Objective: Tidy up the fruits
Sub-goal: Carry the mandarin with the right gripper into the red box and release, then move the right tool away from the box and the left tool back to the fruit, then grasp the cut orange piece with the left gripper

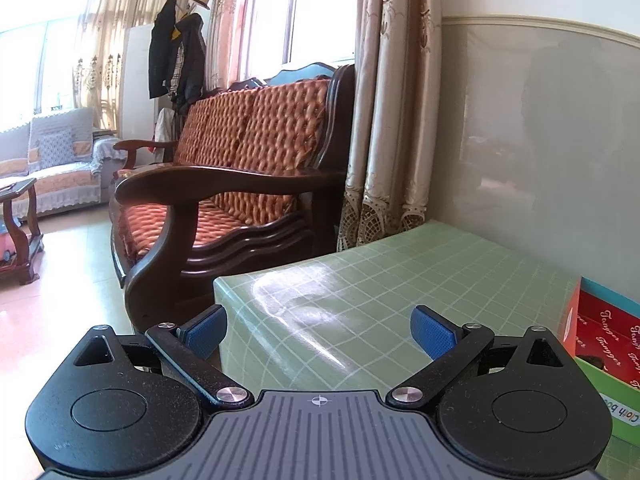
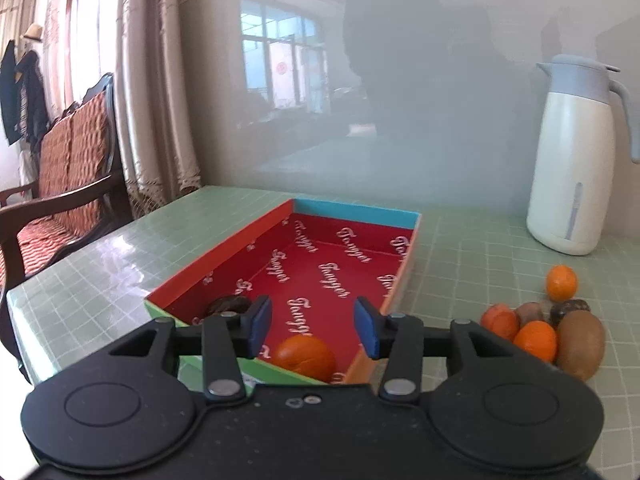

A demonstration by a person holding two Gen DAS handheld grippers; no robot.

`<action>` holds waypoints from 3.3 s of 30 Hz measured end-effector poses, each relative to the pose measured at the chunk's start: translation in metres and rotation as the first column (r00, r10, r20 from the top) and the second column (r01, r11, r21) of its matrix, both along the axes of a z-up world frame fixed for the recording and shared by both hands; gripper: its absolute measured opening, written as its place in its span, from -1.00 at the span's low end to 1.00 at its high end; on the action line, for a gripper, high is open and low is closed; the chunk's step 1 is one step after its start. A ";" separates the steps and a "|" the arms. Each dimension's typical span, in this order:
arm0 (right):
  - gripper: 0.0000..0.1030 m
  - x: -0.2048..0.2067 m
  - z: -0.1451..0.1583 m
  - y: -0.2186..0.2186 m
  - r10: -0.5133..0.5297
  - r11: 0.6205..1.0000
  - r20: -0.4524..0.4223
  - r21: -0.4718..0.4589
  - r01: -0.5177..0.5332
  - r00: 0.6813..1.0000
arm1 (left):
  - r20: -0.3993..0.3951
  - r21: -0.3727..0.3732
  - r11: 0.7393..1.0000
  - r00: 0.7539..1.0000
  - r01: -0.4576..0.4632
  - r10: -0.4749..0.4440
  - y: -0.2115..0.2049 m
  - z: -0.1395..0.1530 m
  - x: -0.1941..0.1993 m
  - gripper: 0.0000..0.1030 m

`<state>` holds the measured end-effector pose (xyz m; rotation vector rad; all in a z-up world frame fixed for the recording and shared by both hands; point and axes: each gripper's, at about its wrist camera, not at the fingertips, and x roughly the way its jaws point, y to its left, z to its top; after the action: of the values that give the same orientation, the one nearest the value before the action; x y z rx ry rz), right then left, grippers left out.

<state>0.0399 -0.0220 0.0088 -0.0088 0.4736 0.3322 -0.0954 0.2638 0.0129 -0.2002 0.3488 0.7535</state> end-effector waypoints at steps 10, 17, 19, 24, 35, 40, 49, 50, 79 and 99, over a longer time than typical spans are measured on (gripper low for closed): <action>0.67 -0.006 0.007 -0.037 -0.137 0.990 0.030 0.019 0.136 0.990 | -0.014 0.010 0.999 0.999 0.032 -0.032 -0.014 0.001 0.006 0.91; 0.92 -0.014 0.013 -0.074 -0.300 0.954 0.072 0.016 0.300 0.951 | -0.020 0.025 0.997 0.997 0.079 -0.078 -0.035 0.004 0.014 0.92; 0.92 -0.018 0.017 -0.086 -0.367 0.929 0.111 -0.002 0.369 0.924 | -0.024 0.029 0.995 0.995 0.099 -0.099 -0.043 0.004 0.017 0.94; 1.00 -0.032 0.024 -0.122 -0.512 0.854 0.177 0.003 0.520 0.840 | -0.037 0.050 0.982 0.983 0.182 -0.180 -0.071 0.004 0.026 0.95; 1.00 -0.058 0.024 -0.196 -0.672 0.737 0.160 0.050 0.674 0.723 | -0.077 0.117 0.877 0.885 0.465 -0.459 -0.161 0.005 0.043 0.97; 1.00 -0.072 0.022 -0.214 -0.700 0.711 0.153 0.064 0.700 0.698 | -0.104 0.167 0.796 0.813 0.582 -0.573 -0.206 0.002 0.042 0.97; 1.00 -0.090 0.019 -0.253 -0.760 0.647 0.139 0.078 0.759 0.634 | -0.173 0.136 0.681 0.694 0.720 -0.699 -0.265 -0.008 0.048 1.00; 1.00 -0.091 0.019 -0.256 -0.765 0.642 0.138 0.078 0.763 0.629 | -0.174 0.125 0.669 0.680 0.733 -0.712 -0.270 -0.010 0.048 1.00; 1.00 -0.105 0.016 -0.291 -0.796 0.605 0.109 0.132 0.785 0.595 | -0.177 -0.033 0.586 0.573 0.809 -0.801 -0.350 -0.030 0.064 0.99; 1.00 -0.103 0.013 -0.295 -0.792 0.610 0.098 0.130 0.782 0.602 | -0.182 -0.142 0.590 0.565 0.795 -0.805 -0.365 -0.050 0.092 0.28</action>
<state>-0.0630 -0.3174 0.0220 0.2493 0.2746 -0.5437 -0.0031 -0.1013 -0.0373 0.0253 0.6209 -0.1653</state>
